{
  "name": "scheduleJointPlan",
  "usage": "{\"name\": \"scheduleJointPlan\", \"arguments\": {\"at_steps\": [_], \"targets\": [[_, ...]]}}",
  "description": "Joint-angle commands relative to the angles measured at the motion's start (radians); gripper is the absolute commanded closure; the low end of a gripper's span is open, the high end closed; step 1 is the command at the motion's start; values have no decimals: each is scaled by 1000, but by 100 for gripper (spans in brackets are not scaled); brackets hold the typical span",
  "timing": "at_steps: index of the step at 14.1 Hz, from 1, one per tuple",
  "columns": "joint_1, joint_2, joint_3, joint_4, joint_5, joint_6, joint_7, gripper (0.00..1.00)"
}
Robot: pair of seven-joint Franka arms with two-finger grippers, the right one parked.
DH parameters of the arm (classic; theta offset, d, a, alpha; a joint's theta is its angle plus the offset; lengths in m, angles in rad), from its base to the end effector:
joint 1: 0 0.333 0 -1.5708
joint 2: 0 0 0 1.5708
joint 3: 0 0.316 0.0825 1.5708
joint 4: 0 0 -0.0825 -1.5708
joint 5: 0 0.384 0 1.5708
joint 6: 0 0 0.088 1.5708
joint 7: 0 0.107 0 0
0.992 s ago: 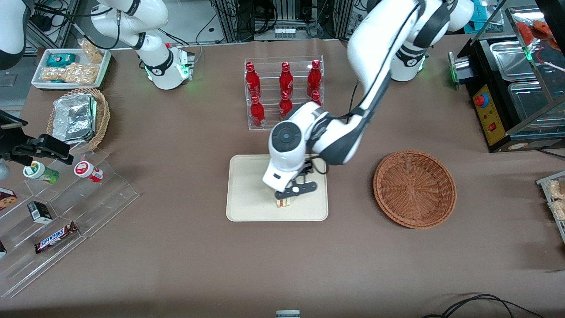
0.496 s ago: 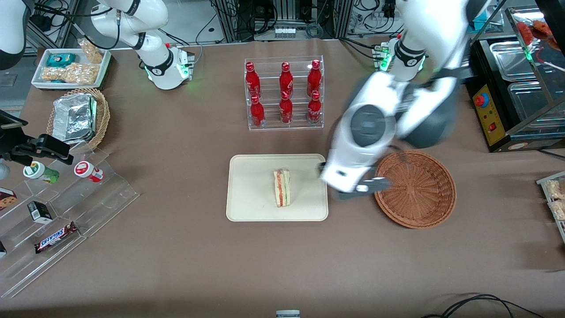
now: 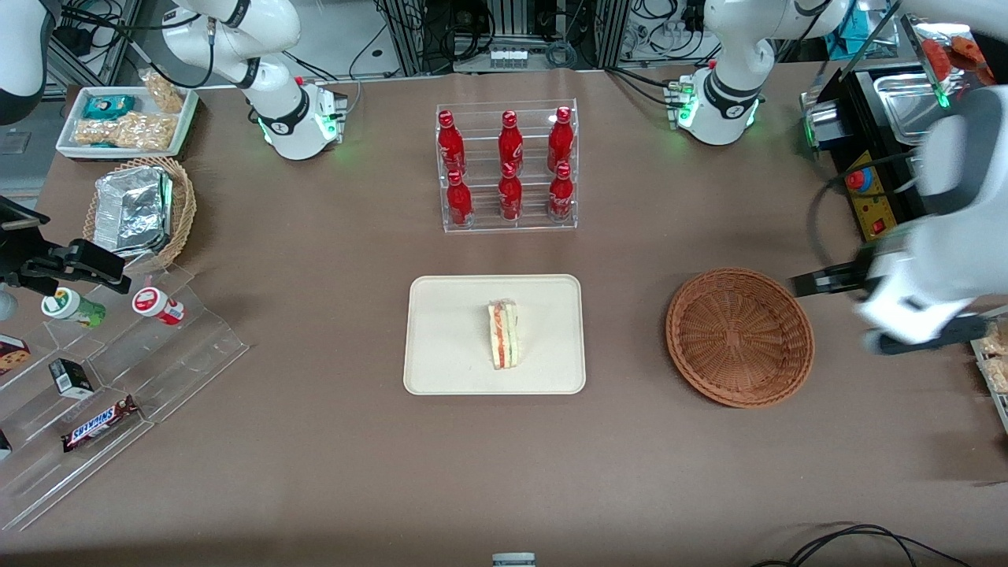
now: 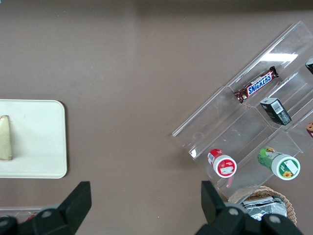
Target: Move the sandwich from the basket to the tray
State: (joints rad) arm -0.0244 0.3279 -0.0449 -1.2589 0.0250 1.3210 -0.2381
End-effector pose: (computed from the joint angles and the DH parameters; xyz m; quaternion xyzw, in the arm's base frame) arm 0.6209 -0.0352 0.5557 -0.9875 -0.0852 0.1300 0.0253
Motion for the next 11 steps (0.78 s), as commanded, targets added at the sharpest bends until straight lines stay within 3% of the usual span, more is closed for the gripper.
{"name": "scheduleJointPlan", "arguments": {"at_steps": [1, 4, 11], "targets": [[17, -88, -15, -50, 13, -67, 29, 0], [49, -182, -27, -128, 9, -69, 26, 0], [224, -328, -226, -275, 15, -17, 33, 0]]}}
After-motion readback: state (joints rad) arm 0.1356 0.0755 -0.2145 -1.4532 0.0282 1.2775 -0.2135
